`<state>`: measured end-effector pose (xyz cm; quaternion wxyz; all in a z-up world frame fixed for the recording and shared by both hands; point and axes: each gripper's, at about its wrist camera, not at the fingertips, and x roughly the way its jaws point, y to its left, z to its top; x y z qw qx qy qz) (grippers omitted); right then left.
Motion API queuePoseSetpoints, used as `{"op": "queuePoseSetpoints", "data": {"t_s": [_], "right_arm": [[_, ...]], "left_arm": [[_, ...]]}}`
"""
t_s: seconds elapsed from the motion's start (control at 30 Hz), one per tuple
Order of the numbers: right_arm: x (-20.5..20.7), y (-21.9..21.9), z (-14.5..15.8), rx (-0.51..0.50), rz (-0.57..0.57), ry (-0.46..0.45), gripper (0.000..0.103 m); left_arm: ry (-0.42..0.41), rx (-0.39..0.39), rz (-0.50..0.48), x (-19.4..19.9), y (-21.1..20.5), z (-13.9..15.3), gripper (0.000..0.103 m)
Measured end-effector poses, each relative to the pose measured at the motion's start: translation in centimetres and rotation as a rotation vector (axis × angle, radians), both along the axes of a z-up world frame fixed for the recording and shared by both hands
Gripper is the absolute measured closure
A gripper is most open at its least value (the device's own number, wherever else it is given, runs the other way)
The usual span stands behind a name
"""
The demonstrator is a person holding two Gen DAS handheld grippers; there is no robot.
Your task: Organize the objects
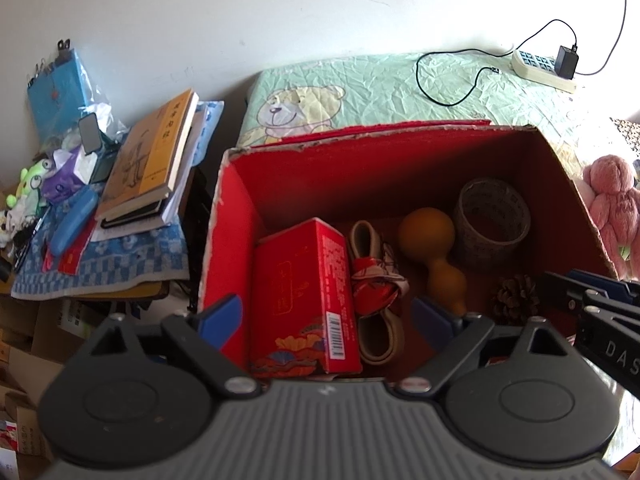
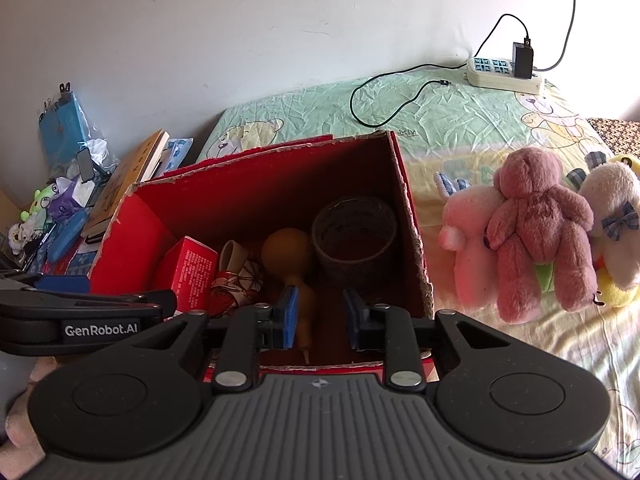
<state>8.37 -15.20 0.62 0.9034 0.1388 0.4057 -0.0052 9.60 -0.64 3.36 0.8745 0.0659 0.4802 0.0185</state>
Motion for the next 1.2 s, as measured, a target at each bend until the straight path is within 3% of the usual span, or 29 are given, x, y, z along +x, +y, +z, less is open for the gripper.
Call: {"op": "queuePoseSetpoints", "data": {"t_s": [0.63,0.87,1.2], "right_arm": [[-0.12,0.18,0.0,0.011,-0.021,0.011,0.07],[-0.19,0.49,-0.1,-0.003,-0.014,0.012,0.064],[0.33,0.13,-0.03,0.014,0.01,-0.008,0.062]], "left_arm": [[0.005,-0.003,-0.016,0.11,0.21,-0.39,0.004],[0.001,-0.012,-0.011,0.14,0.37,-0.87,0.004],[-0.012,0.04,0.044,0.25,0.19,-0.58,0.003]]}}
